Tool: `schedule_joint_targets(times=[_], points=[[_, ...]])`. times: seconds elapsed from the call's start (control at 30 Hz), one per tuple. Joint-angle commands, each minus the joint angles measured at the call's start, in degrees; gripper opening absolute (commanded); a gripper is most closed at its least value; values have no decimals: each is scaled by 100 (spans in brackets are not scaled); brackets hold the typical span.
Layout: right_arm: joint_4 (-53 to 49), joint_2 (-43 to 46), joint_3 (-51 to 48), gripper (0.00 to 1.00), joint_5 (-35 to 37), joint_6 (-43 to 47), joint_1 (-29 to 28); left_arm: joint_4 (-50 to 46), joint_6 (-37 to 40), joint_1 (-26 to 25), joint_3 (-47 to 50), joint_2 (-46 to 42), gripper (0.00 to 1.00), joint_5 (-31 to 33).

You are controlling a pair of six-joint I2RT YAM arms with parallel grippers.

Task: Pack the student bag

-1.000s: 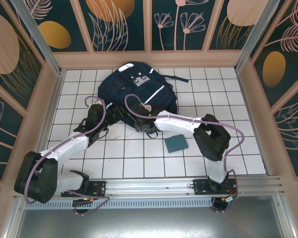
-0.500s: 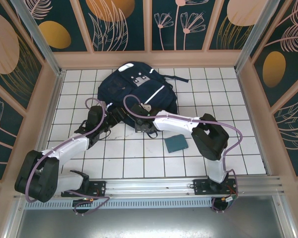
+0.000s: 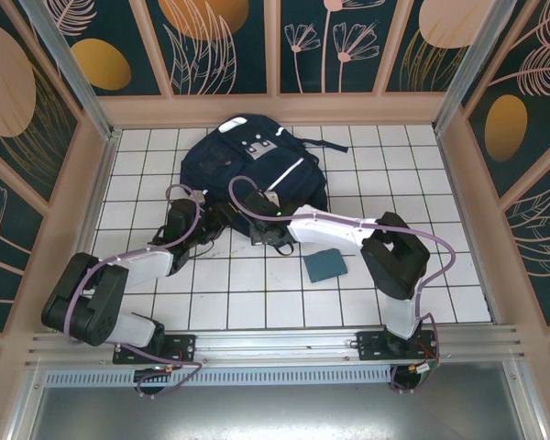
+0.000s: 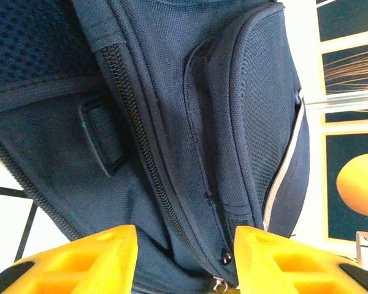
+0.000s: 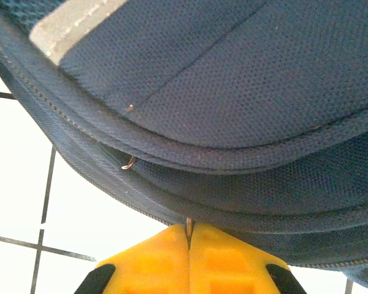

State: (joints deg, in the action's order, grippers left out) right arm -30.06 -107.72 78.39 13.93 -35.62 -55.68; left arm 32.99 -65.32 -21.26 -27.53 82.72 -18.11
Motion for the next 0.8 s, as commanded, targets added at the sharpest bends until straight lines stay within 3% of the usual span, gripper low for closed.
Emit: schedule_joint_targets(times=[0.0,0.37,0.5,0.6,0.77], points=[[146,251,-117,0,-75,118,62,513,-247,-61,-105,282,46,-206],[201,339,-275,0,-82,81,99,1602,-674,-133,-438,1209,43,-387],[229,376,-322,0,-109,72,118,1519,-661,-133,-487,1313,42,-316],[247,399,-324,0,-76,81,144,1577,-753,-133,-474,1496,36,-303],[-5,407,-380,0,298,113,189,1458,-807,-133,-446,1513,17,-8]])
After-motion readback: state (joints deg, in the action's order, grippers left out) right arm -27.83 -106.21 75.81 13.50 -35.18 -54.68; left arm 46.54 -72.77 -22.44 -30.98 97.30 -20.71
